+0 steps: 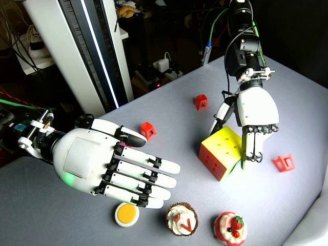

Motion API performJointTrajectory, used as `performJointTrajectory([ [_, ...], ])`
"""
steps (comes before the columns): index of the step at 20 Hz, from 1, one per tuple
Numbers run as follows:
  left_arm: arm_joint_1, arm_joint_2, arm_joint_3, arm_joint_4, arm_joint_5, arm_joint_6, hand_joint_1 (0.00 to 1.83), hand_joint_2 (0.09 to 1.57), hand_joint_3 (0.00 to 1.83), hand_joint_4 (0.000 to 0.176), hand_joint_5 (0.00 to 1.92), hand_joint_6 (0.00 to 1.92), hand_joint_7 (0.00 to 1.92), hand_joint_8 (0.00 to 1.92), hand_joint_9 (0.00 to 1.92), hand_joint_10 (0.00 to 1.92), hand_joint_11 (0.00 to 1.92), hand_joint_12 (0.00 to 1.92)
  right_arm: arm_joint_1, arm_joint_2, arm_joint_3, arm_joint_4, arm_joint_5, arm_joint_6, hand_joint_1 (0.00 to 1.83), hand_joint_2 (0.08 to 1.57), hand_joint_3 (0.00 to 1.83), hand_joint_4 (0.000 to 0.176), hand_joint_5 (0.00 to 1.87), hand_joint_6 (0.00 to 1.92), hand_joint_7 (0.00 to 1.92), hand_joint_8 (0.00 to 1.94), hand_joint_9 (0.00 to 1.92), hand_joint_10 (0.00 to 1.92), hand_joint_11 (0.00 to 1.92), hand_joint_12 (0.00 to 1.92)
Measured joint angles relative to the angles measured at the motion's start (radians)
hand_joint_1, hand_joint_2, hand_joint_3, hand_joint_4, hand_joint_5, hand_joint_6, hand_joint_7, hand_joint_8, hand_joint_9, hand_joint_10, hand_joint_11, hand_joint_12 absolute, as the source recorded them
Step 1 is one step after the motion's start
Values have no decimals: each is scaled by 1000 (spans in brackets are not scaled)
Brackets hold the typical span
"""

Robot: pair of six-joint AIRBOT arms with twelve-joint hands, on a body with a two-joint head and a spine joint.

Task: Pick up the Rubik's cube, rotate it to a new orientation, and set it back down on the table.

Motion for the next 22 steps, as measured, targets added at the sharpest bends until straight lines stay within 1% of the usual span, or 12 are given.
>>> performJointTrajectory([
  [2, 5, 24, -21, 47, -62, -53, 1368, 1081, 360, 0, 1092, 1921, 1203, 1921, 1286, 1921, 1369, 1921, 0, 1, 11, -15, 6, 0, 219, 1570, 80, 0, 0, 0, 39, 6, 107, 54, 0, 383],
  [3, 5, 29, -23, 56, -90, -66, 1408, 1061, 402, 0, 1102, 1921, 1180, 1921, 1264, 1921, 1348, 1921, 0, 0, 20, -29, 16, 0, 56, 1571, 121, 0, 23, 9, 84, 12, 155, 98, 0, 717],
  [5, 5, 46, -37, 80, -128, -90, 1471, 1036, 409, 0, 1092, 1921, 1171, 1921, 1265, 1921, 1352, 1921, -5, -1, 26, -41, 37, 0, 96, 1571, 161, 0, 62, 21, 123, 17, 171, 115, 0, 753],
  [7, 5, 48, -46, 108, -175, -119, 1446, 946, 605, 0, 1138, 1921, 1194, 1921, 1285, 1921, 1375, 1921, -7, -7, 32, -48, 48, 0, 26, 1571, 94, 0, 99, 30, 176, 18, 191, 160, 0, 871],
  [8, 5, 49, -55, 120, -190, -129, 1442, 907, 708, 0, 1180, 1921, 1244, 1921, 1332, 1921, 1417, 1921, -7, -13, 38, -63, 53, 0, 80, 1571, 90, 0, 137, 39, 210, 12, 194, 246, 0, 970],
  [9, 8, 58, -70, 132, -211, -145, 1488, 791, 858, 0, 1243, 1921, 1321, 1921, 1404, 1921, 1492, 1921, -5, -24, 53, -90, 58, 0, 107, 1548, 57, 0, 205, 60, 288, 25, 238, 341, 0, 1126],
  [11, 12, 66, -81, 149, -245, -155, 1466, 759, 874, 0, 1241, 1921, 1350, 1921, 1435, 1921, 1533, 1921, 1, -45, 80, -108, 60, 0, 109, 1492, 0, 0, 200, 43, 264, 3, 157, 442, 0, 1034],
  [13, 15, 80, -88, 154, -278, -177, 1460, 750, 873, 0, 1236, 1921, 1357, 1921, 1446, 1921, 1544, 1921, 14, -65, 103, -117, 57, 1, 64, 1484, 0, 0, 171, 28, 249, 1, 132, 446, 0, 1000],
  [16, 34, 105, -105, 166, -343, -190, 1444, 701, 949, 0, 1250, 1921, 1383, 1921, 1463, 1921, 1546, 1921, 52, -113, 159, -167, 55, -1, 96, 1496, 4, 0, 68, 3, 127, 1, 22, 457, 0, 727],
  [17, 38, 109, -108, 170, -358, -196, 1454, 704, 943, 0, 1235, 1921, 1377, 1921, 1461, 1921, 1549, 1921, 61, -123, 169, -167, 58, 0, 36, 1525, 9, 0, 32, 1, 91, 0, 4, 408, 0, 611],
  [19, 48, 118, -115, 170, -407, -209, 1507, 726, 888, 0, 1258, 1921, 1384, 1921, 1465, 1921, 1554, 1921, 82, -152, 199, -183, 49, 0, 0, 1497, 0, 0, 88, 23, 114, 5, 0, 393, 0, 479],
  [22, 67, 130, -127, 171, -466, -217, 1504, 727, 898, 0, 1298, 1921, 1407, 1921, 1492, 1921, 1584, 1921, 101, -195, 252, -194, 32, 0, 0, 1440, 0, 0, 48, 2, 107, 0, 0, 370, 0, 516],
])
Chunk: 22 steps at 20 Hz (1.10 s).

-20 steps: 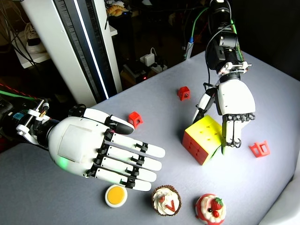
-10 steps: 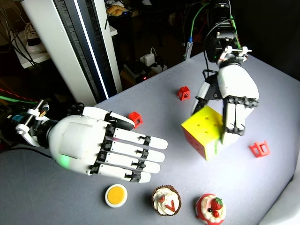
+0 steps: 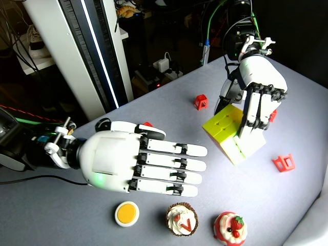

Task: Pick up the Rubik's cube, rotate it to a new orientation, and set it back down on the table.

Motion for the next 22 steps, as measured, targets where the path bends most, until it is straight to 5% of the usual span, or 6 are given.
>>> performJointTrajectory([
  [2, 10, 0, -4, 3, -14, -9, 1506, 725, 901, 0, 1302, 1921, 1412, 1921, 1497, 1921, 1589, 1921, 18, -25, 25, -2, -13, 0, 0, 1435, 0, 0, 45, 1, 106, 0, 0, 368, 0, 515],
  [3, 16, 0, -4, 3, -21, -11, 1476, 751, 847, 0, 1267, 1921, 1398, 1921, 1486, 1921, 1588, 1921, 26, -47, 45, -4, -16, 0, 0, 1398, 0, 0, 7, 0, 42, 0, 0, 194, 0, 133],
  [9, 22, 0, -4, -6, -60, -14, 1489, 809, 753, 0, 1219, 1921, 1354, 1921, 1432, 1921, 1534, 1921, 37, -129, 115, -11, -35, 0, 0, 1361, 0, 0, 0, 0, 6, 2, 0, 1, 0, 0],
  [10, 22, 0, -4, -6, -61, -14, 1473, 814, 754, 0, 1222, 1921, 1361, 1921, 1443, 1921, 1546, 1921, 40, -142, 124, -8, -38, 0, 0, 1345, 19, 0, 37, 0, 93, 0, 97, 12, 0, 370],
  [13, 22, 0, -5, -6, -71, -14, 1509, 776, 807, 0, 1284, 1921, 1402, 1921, 1467, 1921, 1555, 1921, 49, -168, 142, -31, -47, 0, 0, 1361, 12, 0, 100, 13, 204, 19, 215, 45, 0, 816],
  [22, 18, -2, -5, -6, -83, -20, 1449, 823, 630, 0, 1156, 1921, 1356, 1921, 1499, 1921, 1619, 1921, 74, -220, 192, -117, -112, 0, 0, 1364, 0, 0, 221, 6, 291, 3, 250, 17, 0, 703],
])
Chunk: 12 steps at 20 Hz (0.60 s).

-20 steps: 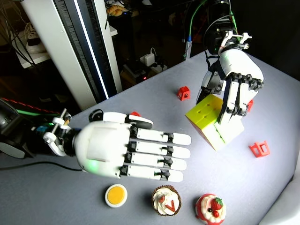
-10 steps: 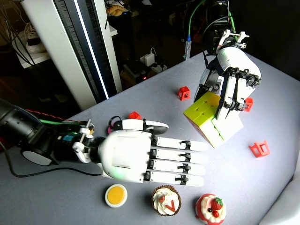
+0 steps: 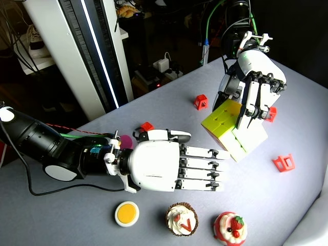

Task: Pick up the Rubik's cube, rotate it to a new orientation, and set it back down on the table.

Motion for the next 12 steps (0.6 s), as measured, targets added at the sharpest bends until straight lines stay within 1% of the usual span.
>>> performJointTrajectory([
  [1, -1, 0, 0, 2, -3, -3, 1463, 823, 614, 0, 1146, 1921, 1358, 1921, 1504, 1921, 1620, 1921, 0, -6, 6, -6, -5, 0, 0, 1355, 0, 0, 219, 4, 285, 0, 242, 11, 0, 680],
  [2, -1, 0, -2, 0, -6, -3, 1456, 824, 611, 0, 1144, 1921, 1358, 1921, 1504, 1921, 1621, 1921, 0, -9, 8, -7, -15, 0, 0, 1311, 0, 0, 233, 6, 289, 1, 237, 7, 0, 641],
  [3, -1, 0, -2, 0, -8, -3, 1449, 845, 575, 0, 1139, 1921, 1360, 1921, 1507, 1921, 1624, 1921, 2, -13, 14, -16, -23, 0, 0, 1278, 0, 0, 223, 1, 265, 6, 213, 8, 0, 540],
  [4, -1, 0, -2, 1, -14, -6, 1481, 860, 578, 0, 1117, 1921, 1364, 1921, 1515, 1921, 1632, 1921, 10, -19, 20, -23, -36, -1, 0, 1271, 0, 0, 222, 1, 264, 9, 213, 10, 0, 522],
  [5, -1, 0, -5, 1, -17, -6, 1466, 847, 613, 0, 1133, 1921, 1383, 1921, 1528, 1921, 1640, 1921, 15, -23, 23, -24, -42, -1, 0, 1286, 0, 0, 236, 5, 294, 15, 254, 24, 0, 670],
  [6, -1, 0, -10, 4, -27, -6, 1477, 844, 617, 0, 1148, 1921, 1398, 1921, 1543, 1921, 1652, 1921, 19, -24, 24, -26, -41, -1, 0, 1299, 0, 0, 253, 9, 335, 22, 310, 40, 0, 881],
  [8, -1, 0, -10, 4, -35, -9, 1498, 817, 703, 0, 1182, 1921, 1415, 1921, 1550, 1921, 1655, 1921, 24, -33, 33, -26, -48, 0, 0, 1296, 0, 0, 283, 15, 385, 25, 383, 56, 0, 1101],
  [9, -1, 0, -11, 5, -35, -9, 1502, 795, 762, 0, 1212, 1921, 1420, 1921, 1550, 1921, 1653, 1921, 24, -33, 33, -28, -50, 0, 0, 1268, 0, 0, 238, 4, 354, 8, 350, 37, 0, 1077],
  [10, -1, 0, -11, 7, -39, -10, 1507, 786, 784, 0, 1218, 1921, 1430, 1921, 1562, 1921, 1665, 1921, 25, -34, 34, -30, -50, 0, 0, 1254, 0, 0, 210, 0, 321, 2, 322, 23, 0, 1033],
  [11, -1, 0, -12, 9, -42, -10, 1521, 762, 829, 0, 1212, 1921, 1425, 1921, 1561, 1921, 1667, 1921, 25, -34, 38, -31, -49, 0, 0, 1266, 0, 0, 230, 9, 342, 9, 347, 30, 0, 1072],
  [12, -1, 0, -13, 9, -44, -10, 1530, 722, 910, 0, 1209, 1921, 1430, 1921, 1561, 1921, 1666, 1921, 25, -34, 42, -25, -50, 0, 0, 1307, 10, 0, 212, 1, 322, 3, 335, 23, 0, 1046],
])
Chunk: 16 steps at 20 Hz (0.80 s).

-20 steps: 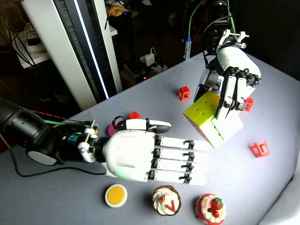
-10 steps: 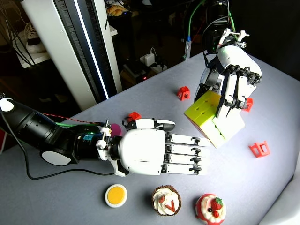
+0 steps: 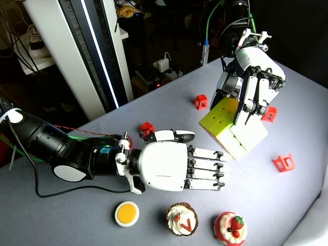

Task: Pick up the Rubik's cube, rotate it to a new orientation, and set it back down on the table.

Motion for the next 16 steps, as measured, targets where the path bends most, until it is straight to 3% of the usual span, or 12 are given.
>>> performJointTrajectory([
  [2, 3, 0, 0, 1, -3, -1, 1534, 675, 1013, 0, 1212, 1921, 1435, 1921, 1561, 1921, 1660, 1921, 4, 0, 2, 7, 0, 0, 0, 1346, 18, 0, 223, 5, 284, 1, 276, 9, 0, 971],
  [4, 4, 0, 0, 2, 1, -1, 1485, 677, 1030, 0, 1202, 1921, 1431, 1921, 1555, 1921, 1653, 1921, 4, 0, 2, 7, 2, 0, 0, 1352, 9, 0, 45, 5, 88, 7, 69, 5, 0, 394],
  [6, 7, 0, 0, -3, -1, 0, 1428, 708, 1006, 0, 1201, 1921, 1441, 1921, 1557, 1921, 1658, 1921, 4, 0, 2, 6, 2, 0, 0, 1348, 3, 0, 1, 0, 60, 6, 38, 15, 0, 53],
  [10, 13, 1, 0, -5, 2, 0, 1454, 731, 929, 0, 1118, 1921, 1387, 1921, 1504, 1921, 1611, 1921, 4, 23, -5, 3, 10, 0, 0, 1339, 0, 0, 0, 0, 4, 0, 0, 0, 0, 0],
  [14, 18, 1, 0, -10, 2, 0, 1350, 735, 994, 0, 1077, 1921, 1355, 1921, 1470, 1921, 1582, 1921, 4, 51, -26, 14, 29, 0, 0, 1353, 5, 0, 0, 0, 47, 19, 13, 6, 0, 0],
  [15, 18, 1, 0, -11, 5, 1, 1402, 729, 1011, 0, 1038, 1921, 1356, 1921, 1480, 1921, 1594, 1921, 4, 52, -37, 18, 39, 0, 0, 1363, 9, 0, 14, 6, 64, 24, 45, 19, 30, 14],
  [16, 19, 1, 0, -13, 3, 1, 1435, 702, 1056, 0, 1031, 1921, 1352, 1921, 1472, 1921, 1584, 1921, 4, 53, -47, 13, 47, 0, 0, 1370, 0, 0, 44, 17, 109, 10, 101, 16, 5, 258],
])
